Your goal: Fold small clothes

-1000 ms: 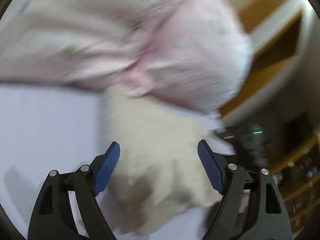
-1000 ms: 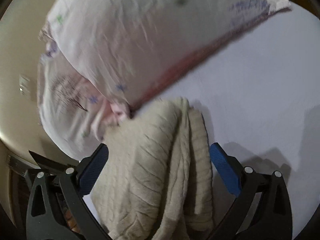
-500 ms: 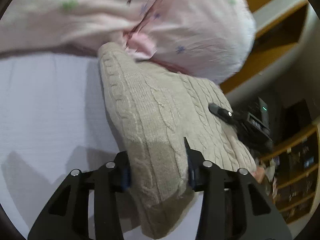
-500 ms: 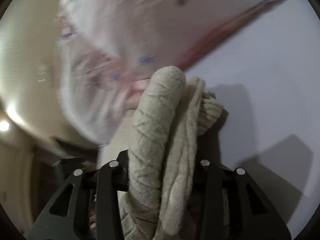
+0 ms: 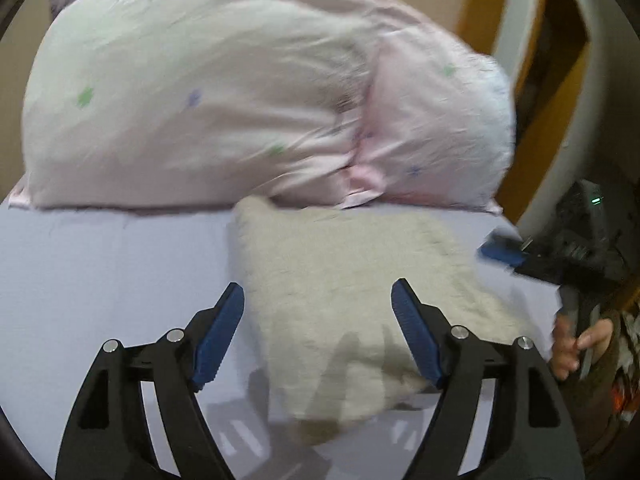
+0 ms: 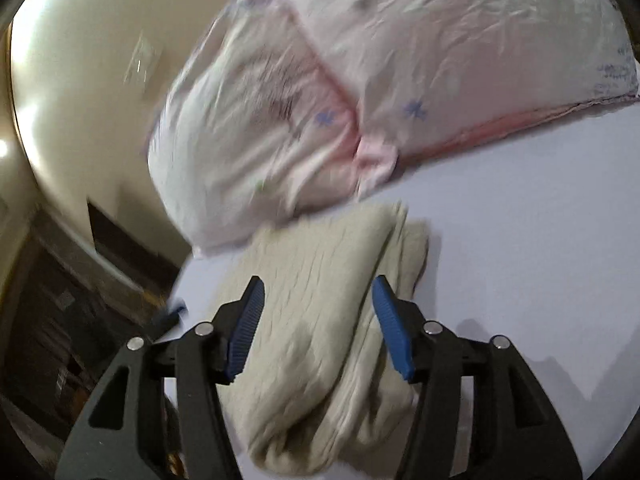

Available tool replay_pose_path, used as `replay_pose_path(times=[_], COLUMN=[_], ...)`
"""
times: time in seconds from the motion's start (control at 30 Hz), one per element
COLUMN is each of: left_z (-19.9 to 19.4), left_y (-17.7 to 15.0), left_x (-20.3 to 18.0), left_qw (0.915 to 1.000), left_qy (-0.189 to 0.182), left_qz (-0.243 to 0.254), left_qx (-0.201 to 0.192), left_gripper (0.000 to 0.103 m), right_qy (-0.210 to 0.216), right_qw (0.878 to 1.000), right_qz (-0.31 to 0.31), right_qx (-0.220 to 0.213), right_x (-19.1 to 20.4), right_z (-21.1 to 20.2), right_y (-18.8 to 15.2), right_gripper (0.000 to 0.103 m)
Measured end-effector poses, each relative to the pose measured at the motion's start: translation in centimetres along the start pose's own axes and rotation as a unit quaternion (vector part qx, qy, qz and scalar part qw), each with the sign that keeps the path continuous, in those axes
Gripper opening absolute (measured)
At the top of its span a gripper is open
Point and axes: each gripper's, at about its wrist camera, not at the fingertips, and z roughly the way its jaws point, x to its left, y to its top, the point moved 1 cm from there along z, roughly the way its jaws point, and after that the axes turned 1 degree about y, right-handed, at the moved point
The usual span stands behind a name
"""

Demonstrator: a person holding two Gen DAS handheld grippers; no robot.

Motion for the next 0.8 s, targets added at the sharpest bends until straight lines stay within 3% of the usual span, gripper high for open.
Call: replay_pose_path(times=[0.03, 0.07, 0.1, 0.23, 0.3, 0.37, 0.4, 0.5, 0.53, 0.57, 0.6, 0.63, 0.7, 0.8], left_z=[0.4, 0.7, 1.3, 3.3, 3.7, 3.9, 3.5, 1.3, 0.4, -0.7, -1.6, -2.3, -2.7, -1.6], left_y=[0.1, 0.0, -0.2, -1.8, -2.5, -2.7, -2.7, -3.1, -3.4, -3.9, -4.7, -5.5, -7.0, -8.7], left_x=[-0.7, -1.4, -2.0, -2.7, -3.2, -3.6, -3.6, -3.2, -2.9, -2.6, -2.3, -2.1, -1.9, -2.0], left_qw=[0.9999, 0.9996, 0.9994, 0.9972, 0.9962, 0.9957, 0.9958, 0.9975, 0.9980, 0.9984, 0.9978, 0.9956, 0.9907, 0.9853], left_qy=[-0.009, -0.023, -0.028, -0.036, -0.036, -0.020, -0.018, -0.014, -0.005, 0.017, 0.049, 0.084, 0.125, 0.138], left_qz=[0.005, 0.014, 0.020, 0.037, 0.055, 0.071, 0.072, 0.058, 0.052, 0.045, 0.038, 0.033, 0.024, 0.017], left_qx=[0.000, 0.005, 0.011, 0.055, 0.057, 0.055, 0.054, 0.040, 0.036, 0.029, 0.024, 0.026, 0.049, 0.100], left_gripper=[0.078, 0.078, 0.078, 0.073, 0.072, 0.072, 0.072, 0.077, 0.087, 0.093, 0.100, 0.102, 0.102, 0.102], right_qy=[-0.009, -0.017, -0.033, -0.076, -0.081, -0.099, -0.101, -0.112, -0.126, -0.139, -0.142, -0.140, -0.148, -0.184], right_qw=[1.000, 0.999, 0.999, 0.996, 0.995, 0.995, 0.995, 0.992, 0.989, 0.985, 0.982, 0.981, 0.980, 0.979], right_qz=[-0.005, -0.013, -0.021, 0.022, 0.050, 0.033, 0.027, 0.000, -0.016, -0.036, -0.049, -0.062, -0.071, -0.065], right_qx=[0.021, 0.030, 0.029, -0.029, -0.001, 0.004, -0.004, -0.050, -0.069, -0.098, -0.112, -0.121, -0.114, -0.064], right_x=[0.3, 0.9, 1.0, -2.2, -3.8, -3.1, -2.5, -1.0, -0.3, 0.4, 1.0, 1.6, 1.7, 1.9], right_z=[1.4, 2.8, 3.6, 1.9, 2.9, 3.4, 2.8, -0.7, -2.1, -4.0, -4.9, -5.8, -6.7, -5.5], right_y=[-0.5, -0.6, -0.6, 0.4, -0.3, -1.1, -1.3, -1.8, -2.6, -4.0, -4.9, -6.3, -7.6, -10.0], right_gripper=[0.038, 0.019, 0.010, 0.008, 0.008, 0.012, 0.015, 0.059, 0.096, 0.101, 0.101, 0.101, 0.101, 0.101])
